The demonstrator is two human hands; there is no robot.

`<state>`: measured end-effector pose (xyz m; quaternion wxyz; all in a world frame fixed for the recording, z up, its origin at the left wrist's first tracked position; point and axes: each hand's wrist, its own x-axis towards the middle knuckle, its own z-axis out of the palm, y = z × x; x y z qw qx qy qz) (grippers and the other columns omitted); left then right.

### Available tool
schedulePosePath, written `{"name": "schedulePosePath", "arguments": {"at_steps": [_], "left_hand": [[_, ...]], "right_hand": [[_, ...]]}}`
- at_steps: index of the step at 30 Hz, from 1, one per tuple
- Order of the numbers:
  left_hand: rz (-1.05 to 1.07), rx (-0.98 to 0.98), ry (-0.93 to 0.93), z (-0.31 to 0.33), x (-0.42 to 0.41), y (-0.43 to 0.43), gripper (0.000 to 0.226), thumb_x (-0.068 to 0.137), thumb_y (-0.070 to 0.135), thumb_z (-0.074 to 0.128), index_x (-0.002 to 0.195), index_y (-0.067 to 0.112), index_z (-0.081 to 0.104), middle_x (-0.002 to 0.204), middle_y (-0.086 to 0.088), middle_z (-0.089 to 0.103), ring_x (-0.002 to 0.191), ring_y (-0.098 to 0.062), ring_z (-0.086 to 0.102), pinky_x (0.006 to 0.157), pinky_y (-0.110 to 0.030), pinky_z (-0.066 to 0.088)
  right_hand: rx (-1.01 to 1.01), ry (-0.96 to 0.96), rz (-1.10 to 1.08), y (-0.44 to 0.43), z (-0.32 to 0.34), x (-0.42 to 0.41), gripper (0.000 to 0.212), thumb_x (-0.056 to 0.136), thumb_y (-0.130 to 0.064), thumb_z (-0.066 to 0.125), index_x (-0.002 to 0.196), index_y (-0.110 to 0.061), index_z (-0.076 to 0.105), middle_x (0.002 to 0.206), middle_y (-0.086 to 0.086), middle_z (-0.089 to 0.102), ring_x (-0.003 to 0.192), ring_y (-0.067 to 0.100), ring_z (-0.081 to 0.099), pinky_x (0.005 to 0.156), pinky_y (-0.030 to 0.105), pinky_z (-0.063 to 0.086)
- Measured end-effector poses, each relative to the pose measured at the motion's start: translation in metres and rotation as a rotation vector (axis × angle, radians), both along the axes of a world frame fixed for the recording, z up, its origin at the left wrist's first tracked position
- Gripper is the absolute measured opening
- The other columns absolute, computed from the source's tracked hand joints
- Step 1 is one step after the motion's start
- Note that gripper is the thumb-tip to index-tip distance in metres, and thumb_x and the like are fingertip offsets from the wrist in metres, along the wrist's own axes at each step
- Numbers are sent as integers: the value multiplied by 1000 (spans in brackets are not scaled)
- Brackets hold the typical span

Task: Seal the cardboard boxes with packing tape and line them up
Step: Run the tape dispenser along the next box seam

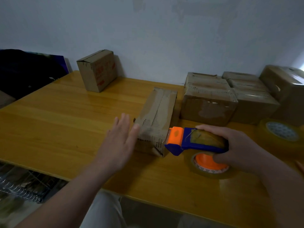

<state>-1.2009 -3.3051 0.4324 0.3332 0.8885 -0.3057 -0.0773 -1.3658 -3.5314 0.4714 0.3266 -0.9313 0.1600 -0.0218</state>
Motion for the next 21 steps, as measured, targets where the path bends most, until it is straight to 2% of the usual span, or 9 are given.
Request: {"name": "schedulePosePath", "arguments": {"at_steps": [2, 4, 6, 9, 12, 16, 19, 21], "left_hand": [[-70, 187, -239, -8, -3, -5, 96, 71, 76, -17, 151, 24, -4, 157, 8, -13, 141, -7, -19, 115, -34, -10], [-88, 356, -371, -7, -4, -11, 103, 65, 74, -23, 151, 20, -5, 159, 2, -12, 142, -12, -22, 116, -40, -13], [-125, 428, -429, -2, -9, -16, 107, 63, 75, -26, 151, 18, -3, 159, 0, -9, 143, -15, -20, 117, -44, -12], [-238, 426, -440, 1, -16, -25, 108, 65, 79, -21, 152, 18, -2, 160, -1, -3, 146, -12, -10, 117, -42, -12], [-326, 394, -433, -1, -18, -31, 106, 68, 82, -13, 152, 19, -1, 161, -1, 2, 147, -12, -3, 119, -35, -4], [-407, 392, -427, 1, -14, -31, 103, 68, 84, -7, 152, 24, -1, 160, 3, 0, 146, -10, -3, 117, -31, -2], [-467, 361, -408, 4, -6, -25, 97, 68, 85, -9, 150, 34, 0, 160, 6, 2, 146, -9, -2, 118, -33, -2], [-477, 342, -401, 4, 6, -20, 98, 66, 86, -14, 149, 38, 3, 160, 6, 6, 146, -10, 1, 119, -35, 1]], "right_hand": [[-1, -5, -1, -2, -1, 0, 83, 72, 1, 74, 126, -53, 41, 106, -11, 53, 65, -8, 56, 51, 12, 44], [-6, -14, -2, -3, -3, 1, 83, 71, 0, 74, 125, -55, 41, 107, -10, 54, 66, -6, 57, 52, 13, 44], [-6, -18, -2, -3, -4, 1, 83, 72, -1, 74, 124, -55, 41, 107, -11, 53, 68, -5, 57, 52, 13, 45], [6, -24, 0, -2, -3, 0, 81, 72, 2, 73, 126, -52, 43, 103, -10, 54, 64, -8, 56, 50, 11, 43], [-2, -30, -3, -1, -4, 0, 81, 72, 1, 73, 124, -53, 42, 103, -7, 54, 63, -8, 56, 49, 11, 42], [-8, -41, -16, -1, -4, -1, 80, 71, -2, 75, 124, -53, 43, 107, -9, 54, 67, -7, 56, 51, 12, 43], [-14, -70, -16, 11, -4, 1, 78, 71, -6, 76, 127, -48, 44, 106, -15, 54, 70, -10, 57, 52, 10, 43], [-81, -98, -21, 24, -9, 6, 76, 72, -16, 77, 133, -45, 43, 104, -15, 55, 70, -4, 57, 52, 10, 42]]}}
